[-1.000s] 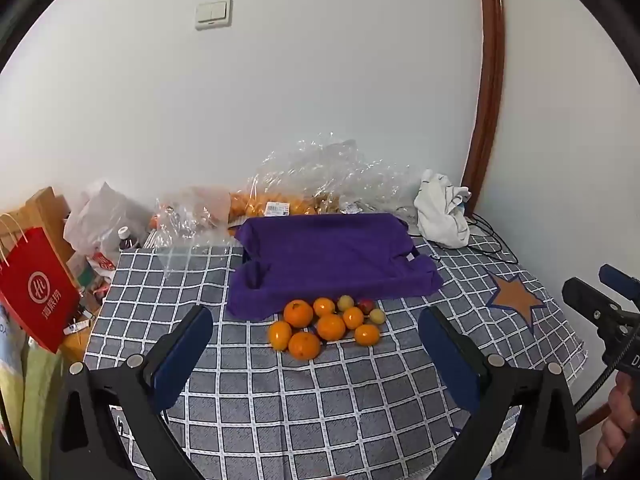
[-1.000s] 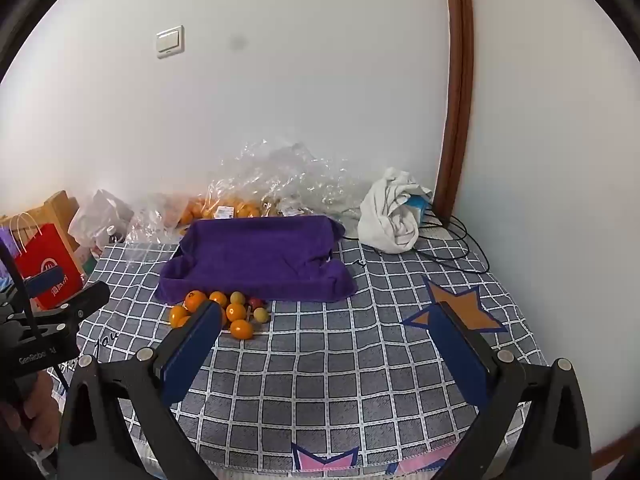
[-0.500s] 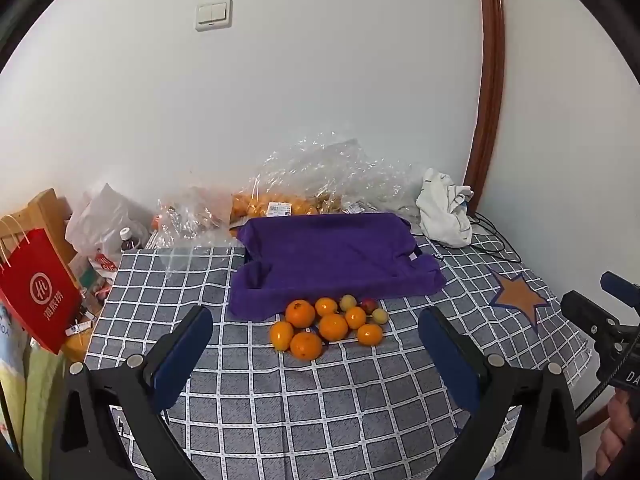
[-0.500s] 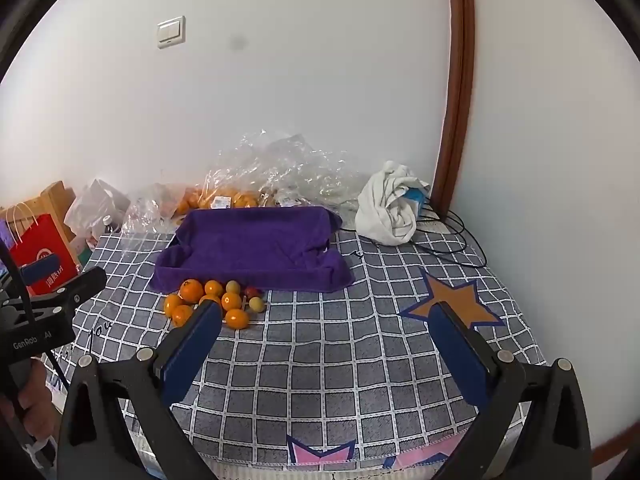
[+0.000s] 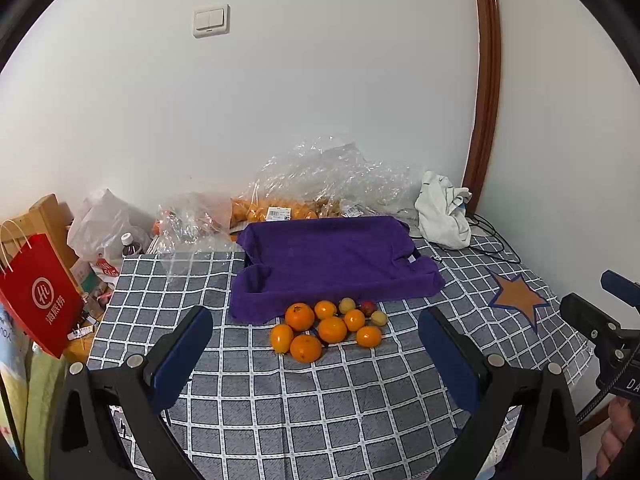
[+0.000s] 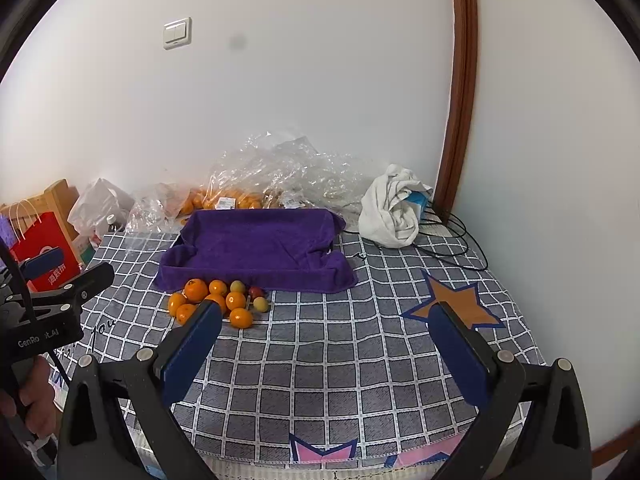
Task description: Organize fruits
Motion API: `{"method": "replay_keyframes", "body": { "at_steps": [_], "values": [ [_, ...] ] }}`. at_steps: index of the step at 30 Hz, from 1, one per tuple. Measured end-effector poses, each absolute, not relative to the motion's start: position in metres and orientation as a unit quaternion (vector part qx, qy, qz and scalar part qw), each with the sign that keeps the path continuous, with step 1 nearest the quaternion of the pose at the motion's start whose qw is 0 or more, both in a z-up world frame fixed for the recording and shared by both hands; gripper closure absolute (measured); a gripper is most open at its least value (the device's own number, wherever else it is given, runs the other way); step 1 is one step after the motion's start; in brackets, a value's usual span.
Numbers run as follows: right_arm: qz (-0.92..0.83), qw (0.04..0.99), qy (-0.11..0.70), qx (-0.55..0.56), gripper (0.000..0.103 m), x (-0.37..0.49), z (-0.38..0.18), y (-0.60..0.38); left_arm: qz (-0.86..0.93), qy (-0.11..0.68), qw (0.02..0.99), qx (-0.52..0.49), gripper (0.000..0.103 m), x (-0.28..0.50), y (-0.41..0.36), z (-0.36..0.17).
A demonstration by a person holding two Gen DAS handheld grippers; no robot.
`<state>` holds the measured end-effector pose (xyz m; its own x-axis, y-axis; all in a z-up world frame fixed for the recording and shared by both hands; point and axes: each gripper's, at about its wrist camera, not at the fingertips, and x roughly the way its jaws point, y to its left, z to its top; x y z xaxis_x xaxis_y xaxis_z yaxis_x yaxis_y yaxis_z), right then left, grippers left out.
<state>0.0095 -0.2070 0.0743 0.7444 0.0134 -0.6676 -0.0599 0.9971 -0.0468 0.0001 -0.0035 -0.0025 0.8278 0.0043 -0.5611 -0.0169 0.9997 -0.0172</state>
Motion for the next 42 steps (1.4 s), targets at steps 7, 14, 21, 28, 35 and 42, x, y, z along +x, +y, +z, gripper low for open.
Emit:
{"method": "replay_keyframes", "body": {
  "at_steps": [7, 14, 21, 28, 35, 42],
  "values": [
    [0.026, 0.932, 0.361, -0.023, 0.002, 0.009, 0.074, -0.209, 0.011, 0.292, 0.956, -0.012, 0.0, -0.002, -0.002, -0.002],
    [0.022, 0.931, 0.362, -0.026, 0.002, 0.008, 0.073, -0.208, 0.011, 0.29, 0.957, -0.016, 0.0, -0.006, -0.001, -0.002],
    [0.022, 0.931, 0.363, -0.029, 0.002, 0.007, 0.071, -0.208, 0.012, 0.291, 0.957, -0.017, 0.0, -0.008, 0.0, -0.003],
    [0.019, 0.93, 0.366, -0.028, 0.002, 0.006, 0.07, -0.208, 0.011, 0.29, 0.957, -0.014, 0.0, -0.007, -0.005, -0.002],
    [0.022, 0.93, 0.367, -0.026, 0.002, 0.004, 0.069, -0.209, 0.011, 0.291, 0.957, -0.009, 0.0, -0.007, -0.01, -0.002],
    [0.025, 0.928, 0.37, -0.028, 0.002, 0.007, 0.069, -0.207, 0.013, 0.291, 0.957, -0.008, 0.0, -0.007, -0.011, 0.0]
  ]
}}
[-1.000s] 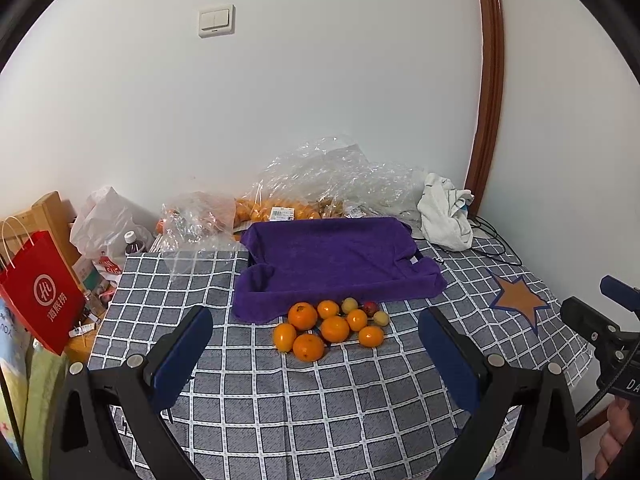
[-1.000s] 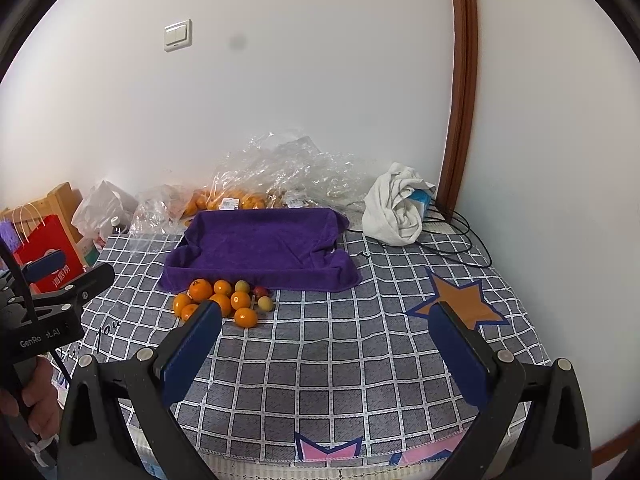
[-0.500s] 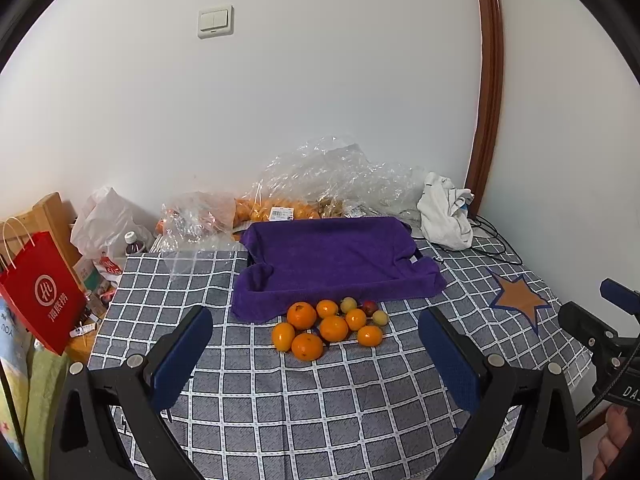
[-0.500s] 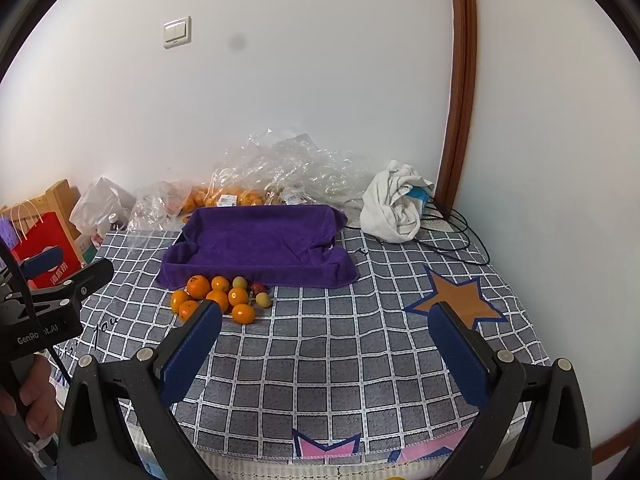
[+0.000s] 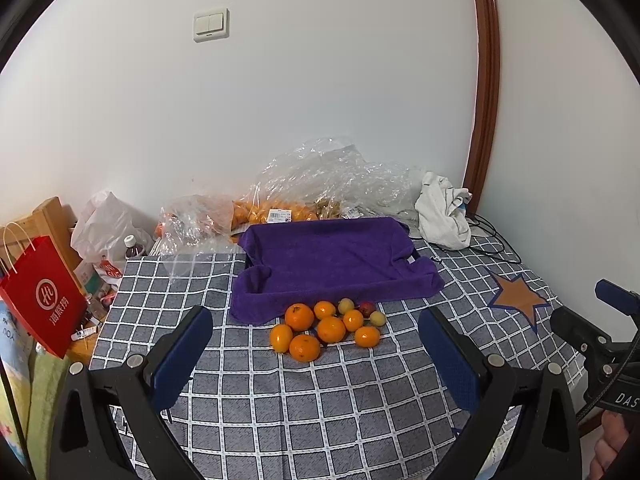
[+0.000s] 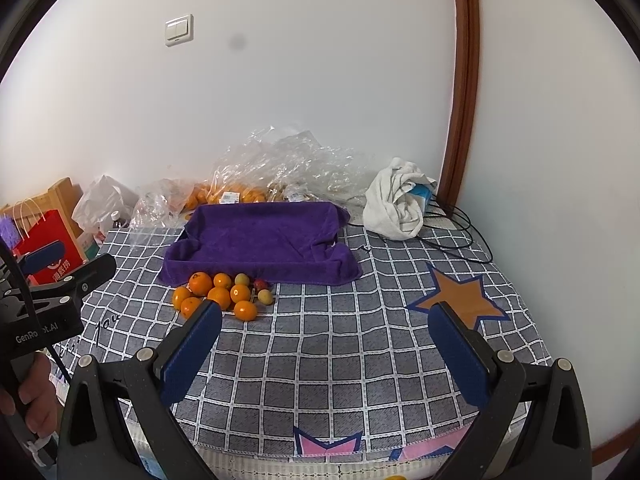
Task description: Organize fruits
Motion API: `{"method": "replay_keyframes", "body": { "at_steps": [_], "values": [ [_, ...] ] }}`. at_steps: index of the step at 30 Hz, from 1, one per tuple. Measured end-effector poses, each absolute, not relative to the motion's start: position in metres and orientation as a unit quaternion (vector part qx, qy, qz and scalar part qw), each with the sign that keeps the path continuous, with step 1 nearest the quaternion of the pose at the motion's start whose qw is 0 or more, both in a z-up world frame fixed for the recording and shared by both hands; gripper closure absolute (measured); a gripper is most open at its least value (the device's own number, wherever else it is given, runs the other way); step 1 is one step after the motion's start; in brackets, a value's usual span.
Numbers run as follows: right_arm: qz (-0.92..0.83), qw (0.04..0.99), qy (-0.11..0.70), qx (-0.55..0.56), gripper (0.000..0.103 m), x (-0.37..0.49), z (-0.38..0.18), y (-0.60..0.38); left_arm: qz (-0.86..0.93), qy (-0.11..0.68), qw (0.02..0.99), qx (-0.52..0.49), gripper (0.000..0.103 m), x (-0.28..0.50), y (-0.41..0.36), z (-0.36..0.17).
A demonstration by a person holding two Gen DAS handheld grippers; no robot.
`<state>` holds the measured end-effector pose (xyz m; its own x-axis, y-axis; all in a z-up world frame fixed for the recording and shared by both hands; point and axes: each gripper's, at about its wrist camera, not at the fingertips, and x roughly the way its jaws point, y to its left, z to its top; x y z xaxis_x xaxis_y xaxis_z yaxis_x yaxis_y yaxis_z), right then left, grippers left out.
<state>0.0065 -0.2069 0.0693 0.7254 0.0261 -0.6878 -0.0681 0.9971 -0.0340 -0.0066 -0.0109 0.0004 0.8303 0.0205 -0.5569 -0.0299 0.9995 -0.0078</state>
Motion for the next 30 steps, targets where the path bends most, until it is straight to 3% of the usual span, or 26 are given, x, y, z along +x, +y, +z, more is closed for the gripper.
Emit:
{"method": "replay_keyframes", "body": {
  "at_steps": [30],
  "values": [
    [0.031, 0.925, 0.378, -0.018, 0.002, 0.024, 0.063, -0.209, 0.007, 0.303, 0.953, -0.003, 0.0, 0.009, -0.017, 0.005]
  ]
}}
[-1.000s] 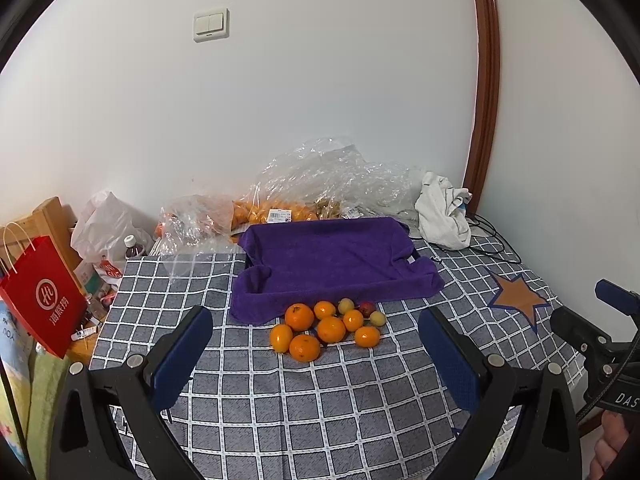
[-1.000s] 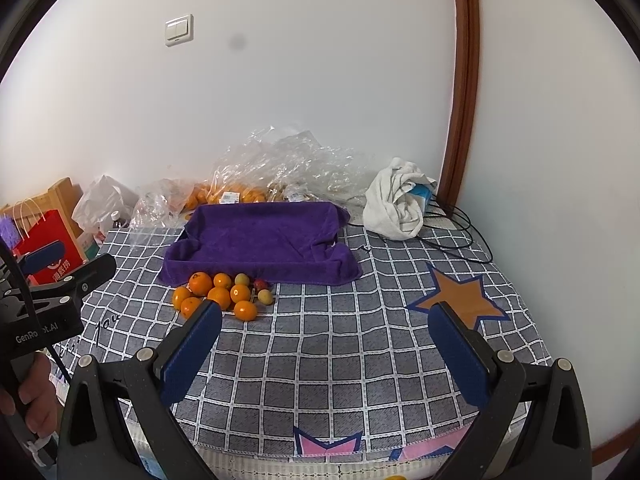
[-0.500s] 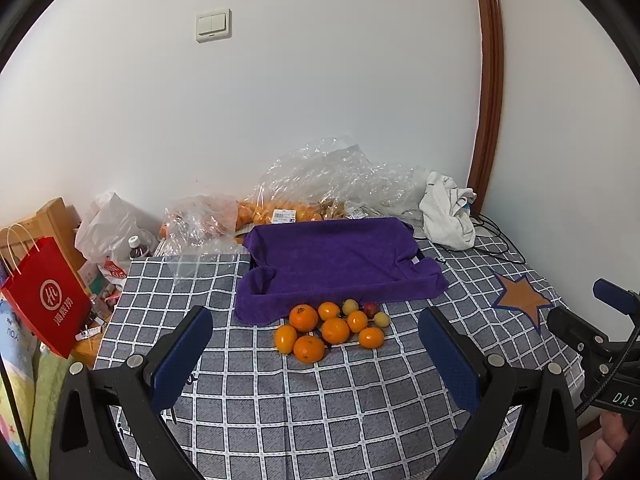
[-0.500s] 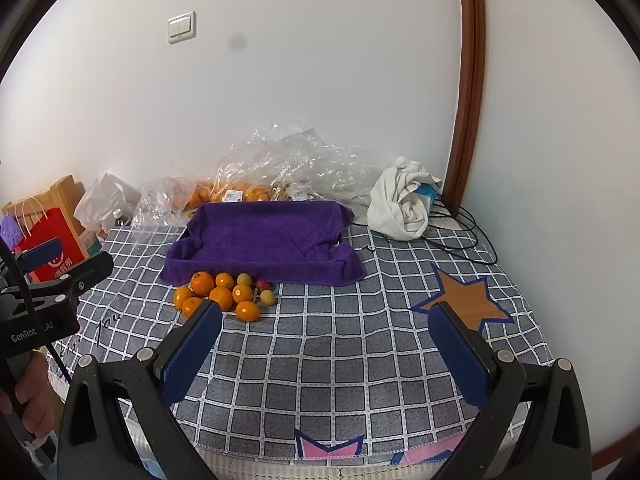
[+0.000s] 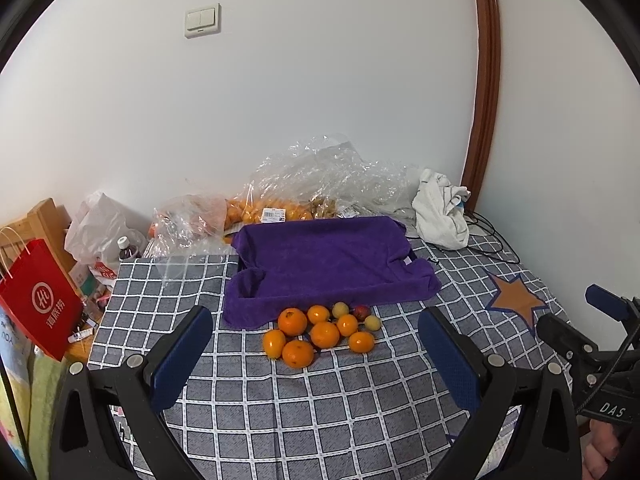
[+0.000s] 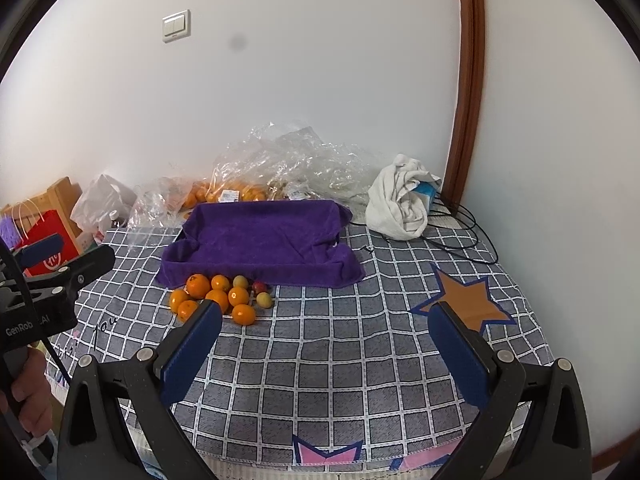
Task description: Organize fruits
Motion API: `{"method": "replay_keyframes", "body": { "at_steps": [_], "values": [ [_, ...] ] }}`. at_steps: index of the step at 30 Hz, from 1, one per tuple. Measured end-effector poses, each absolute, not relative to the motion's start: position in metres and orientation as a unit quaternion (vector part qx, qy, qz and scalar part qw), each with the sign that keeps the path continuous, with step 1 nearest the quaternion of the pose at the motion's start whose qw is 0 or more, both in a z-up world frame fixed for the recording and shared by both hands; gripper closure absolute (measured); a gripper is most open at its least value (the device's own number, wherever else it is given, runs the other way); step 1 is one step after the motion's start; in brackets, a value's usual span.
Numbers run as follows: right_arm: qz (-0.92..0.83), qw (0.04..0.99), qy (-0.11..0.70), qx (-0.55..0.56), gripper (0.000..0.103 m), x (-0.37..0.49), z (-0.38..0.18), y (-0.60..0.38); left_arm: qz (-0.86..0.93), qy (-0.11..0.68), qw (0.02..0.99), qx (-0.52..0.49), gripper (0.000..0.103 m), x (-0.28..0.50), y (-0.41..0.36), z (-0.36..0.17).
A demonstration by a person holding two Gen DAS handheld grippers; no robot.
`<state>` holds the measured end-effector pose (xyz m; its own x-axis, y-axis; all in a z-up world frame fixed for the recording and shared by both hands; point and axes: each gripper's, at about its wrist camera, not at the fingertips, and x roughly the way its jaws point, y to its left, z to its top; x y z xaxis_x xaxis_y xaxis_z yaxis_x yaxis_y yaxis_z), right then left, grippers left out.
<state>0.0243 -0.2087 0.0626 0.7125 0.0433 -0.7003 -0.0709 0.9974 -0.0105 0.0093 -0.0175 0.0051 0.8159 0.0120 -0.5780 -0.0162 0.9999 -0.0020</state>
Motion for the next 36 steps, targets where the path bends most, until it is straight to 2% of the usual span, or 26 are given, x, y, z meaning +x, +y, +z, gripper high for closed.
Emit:
{"method": "replay_keyframes", "body": {
  "at_steps": [16, 27, 28, 29, 30, 34, 36],
  "values": [
    [-0.002, 0.923, 0.379, -0.066, 0.001, 0.035, 0.055, -0.192, 0.036, 0.3, 0.953, -0.013, 0.0, 0.024, 0.0, 0.004],
    [0.062, 0.93, 0.362, 0.021, 0.001, 0.074, 0.039, -0.21, 0.052, 0.308, 0.949, -0.039, 0.0, 0.052, 0.021, -0.009],
    [0.061, 0.926, 0.371, 0.022, 0.001, 0.081, 0.033, -0.21, 0.053, 0.313, 0.948, -0.041, 0.003, 0.055, 0.022, -0.012],
    [0.06, 0.923, 0.379, 0.019, 0.001, 0.087, 0.028, -0.21, 0.043, 0.326, 0.944, -0.042, 0.015, 0.06, 0.023, -0.015],
    [0.061, 0.921, 0.383, 0.016, 0.001, 0.092, 0.024, -0.209, 0.036, 0.336, 0.94, -0.043, 0.021, 0.064, 0.023, -0.019],
    [0.064, 0.923, 0.379, -0.012, 0.004, 0.112, 0.003, -0.208, 0.063, 0.341, 0.937, -0.035, 0.021, 0.079, 0.028, -0.032],
    [0.074, 0.917, 0.391, -0.021, 0.01, 0.124, -0.013, -0.206, 0.066, 0.351, 0.933, -0.037, 0.021, 0.086, 0.03, -0.04]
  ]
}}
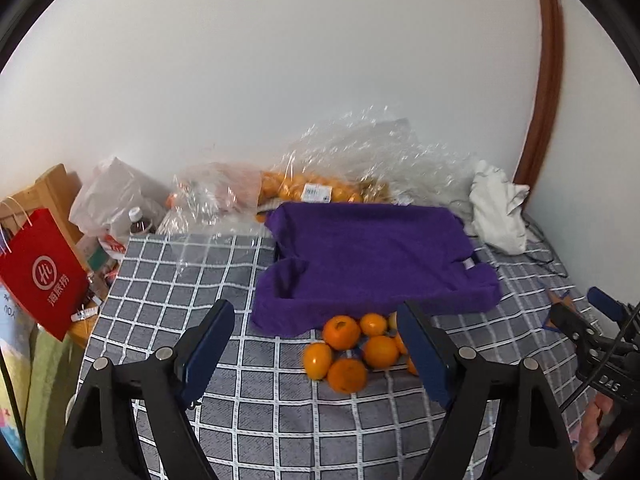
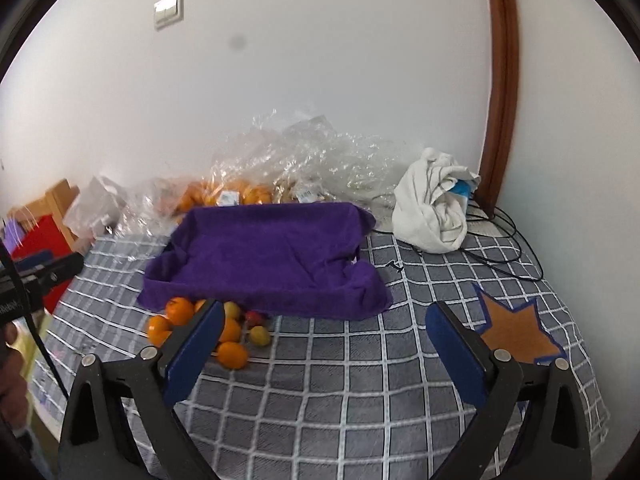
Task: Organize fruits
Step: 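Grasp a small yellow fruit with the right gripper while the left gripper grasps an orange kumquat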
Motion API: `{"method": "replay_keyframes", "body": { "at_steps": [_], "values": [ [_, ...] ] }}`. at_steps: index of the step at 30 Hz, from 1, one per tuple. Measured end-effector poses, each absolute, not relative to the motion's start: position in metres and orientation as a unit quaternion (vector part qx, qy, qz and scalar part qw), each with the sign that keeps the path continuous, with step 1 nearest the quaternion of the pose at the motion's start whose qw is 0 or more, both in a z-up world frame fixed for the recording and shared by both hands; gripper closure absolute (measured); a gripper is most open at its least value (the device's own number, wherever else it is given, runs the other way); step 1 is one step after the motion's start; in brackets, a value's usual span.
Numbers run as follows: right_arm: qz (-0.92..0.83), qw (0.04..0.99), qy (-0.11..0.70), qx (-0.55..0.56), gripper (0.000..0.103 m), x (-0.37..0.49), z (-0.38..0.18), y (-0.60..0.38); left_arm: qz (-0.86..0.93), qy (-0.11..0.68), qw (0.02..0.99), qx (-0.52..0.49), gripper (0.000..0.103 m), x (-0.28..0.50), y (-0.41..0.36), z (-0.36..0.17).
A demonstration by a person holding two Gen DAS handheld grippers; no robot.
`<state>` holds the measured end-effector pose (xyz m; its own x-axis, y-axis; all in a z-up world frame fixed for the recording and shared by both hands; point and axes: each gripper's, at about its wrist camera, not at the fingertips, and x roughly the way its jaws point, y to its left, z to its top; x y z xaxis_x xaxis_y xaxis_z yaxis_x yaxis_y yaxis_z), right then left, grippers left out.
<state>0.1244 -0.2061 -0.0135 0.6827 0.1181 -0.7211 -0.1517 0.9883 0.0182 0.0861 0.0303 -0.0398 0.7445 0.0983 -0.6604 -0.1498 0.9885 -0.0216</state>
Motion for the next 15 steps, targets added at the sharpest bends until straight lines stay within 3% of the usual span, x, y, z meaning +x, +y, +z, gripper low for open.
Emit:
{"method": "replay_keyframes", "body": {
  "at_steps": [1, 3, 6, 10, 12, 15],
  "values": [
    [0.078, 0.913, 0.399, -0.023, 0.011, 0.13, -0.02, -0.206, 0.069, 0.357, 0.931, -0.039, 0.021, 0.091, 0.033, -0.045],
    [0.101, 0.894, 0.436, -0.029, 0.028, 0.147, -0.04, -0.202, 0.076, 0.367, 0.926, -0.038, 0.021, 0.097, 0.037, -0.055],
    [0.138, 0.868, 0.475, -0.036, 0.044, 0.162, -0.07, -0.192, 0.091, 0.383, 0.918, -0.042, 0.021, 0.105, 0.046, -0.072],
    [0.174, 0.85, 0.495, -0.047, 0.051, 0.172, -0.101, -0.177, 0.105, 0.399, 0.909, -0.061, 0.021, 0.11, 0.058, -0.091],
    [0.199, 0.839, 0.505, -0.044, 0.061, 0.177, -0.114, -0.169, 0.107, 0.409, 0.903, -0.08, 0.021, 0.111, 0.066, -0.1],
    [0.22, 0.831, 0.51, -0.037, 0.061, 0.184, -0.122, -0.158, 0.105, 0.422, 0.894, -0.108, 0.021, 0.108, 0.077, -0.109]
  ]
}}
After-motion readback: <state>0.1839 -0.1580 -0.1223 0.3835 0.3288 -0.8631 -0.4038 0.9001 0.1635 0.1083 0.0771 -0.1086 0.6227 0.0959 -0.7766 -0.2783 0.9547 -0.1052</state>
